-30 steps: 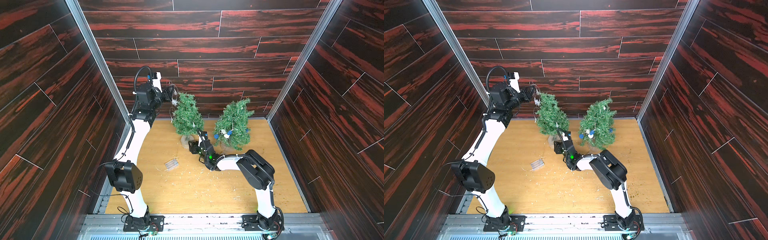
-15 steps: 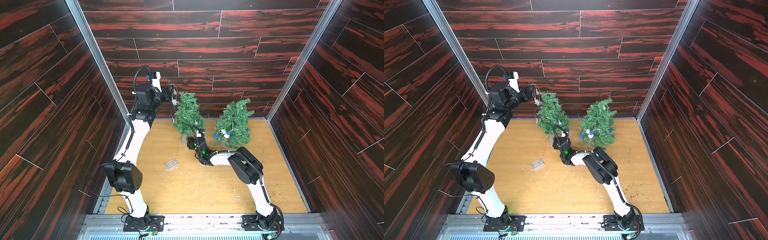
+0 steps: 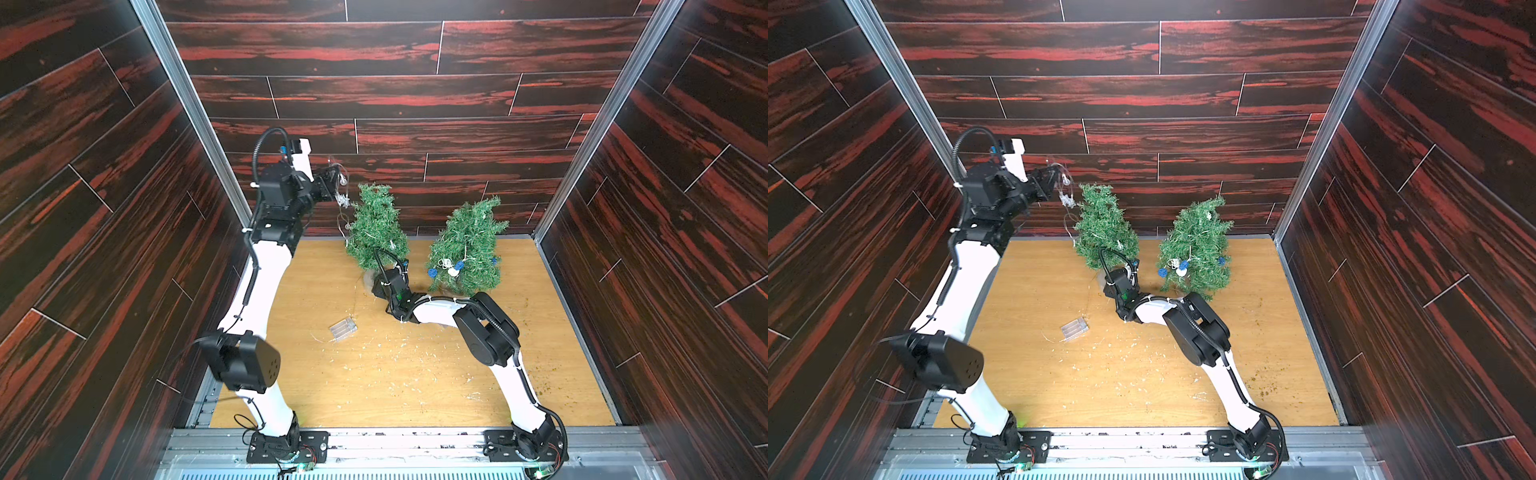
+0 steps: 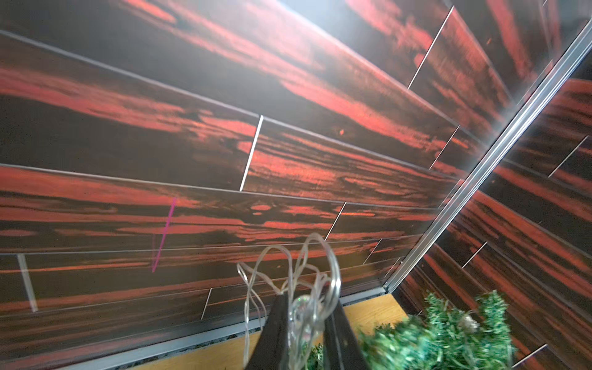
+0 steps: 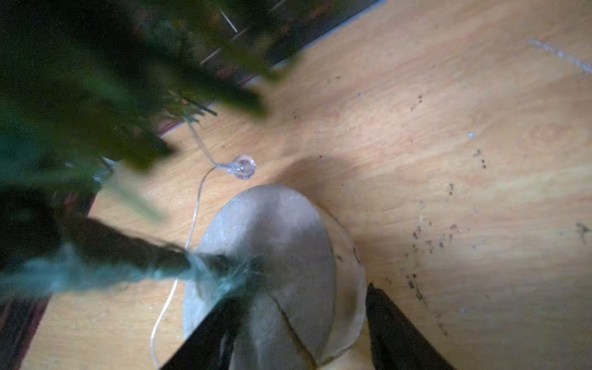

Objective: Remove string lights from the small christmas tree
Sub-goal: Remove the light string from the Christmas tree.

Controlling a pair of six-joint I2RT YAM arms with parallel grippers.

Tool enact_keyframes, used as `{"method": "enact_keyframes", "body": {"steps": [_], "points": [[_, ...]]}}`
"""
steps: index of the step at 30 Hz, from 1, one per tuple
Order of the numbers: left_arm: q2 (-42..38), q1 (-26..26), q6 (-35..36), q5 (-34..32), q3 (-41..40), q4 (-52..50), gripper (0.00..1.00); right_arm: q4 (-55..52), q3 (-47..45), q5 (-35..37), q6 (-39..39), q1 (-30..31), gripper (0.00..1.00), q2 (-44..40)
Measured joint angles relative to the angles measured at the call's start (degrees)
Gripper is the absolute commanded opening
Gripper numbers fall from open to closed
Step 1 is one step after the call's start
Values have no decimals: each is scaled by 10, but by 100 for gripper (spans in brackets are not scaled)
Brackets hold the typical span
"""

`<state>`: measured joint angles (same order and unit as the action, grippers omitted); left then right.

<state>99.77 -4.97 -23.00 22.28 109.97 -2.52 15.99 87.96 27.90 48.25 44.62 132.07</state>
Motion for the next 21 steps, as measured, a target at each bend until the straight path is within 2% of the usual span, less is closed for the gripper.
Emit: {"method": "enact_keyframes", "body": {"steps": [9,16,21], "points": [[-46,8,10,-35,74,-129,0,-26,11,0,39,2,65,0],[-78,8,7,-33,152,-231,0,-38,17,-3,48,2,65,0],[-114,8,-12,-15,162,-259,0,-38,17,-3,40,3,65,0]]}}
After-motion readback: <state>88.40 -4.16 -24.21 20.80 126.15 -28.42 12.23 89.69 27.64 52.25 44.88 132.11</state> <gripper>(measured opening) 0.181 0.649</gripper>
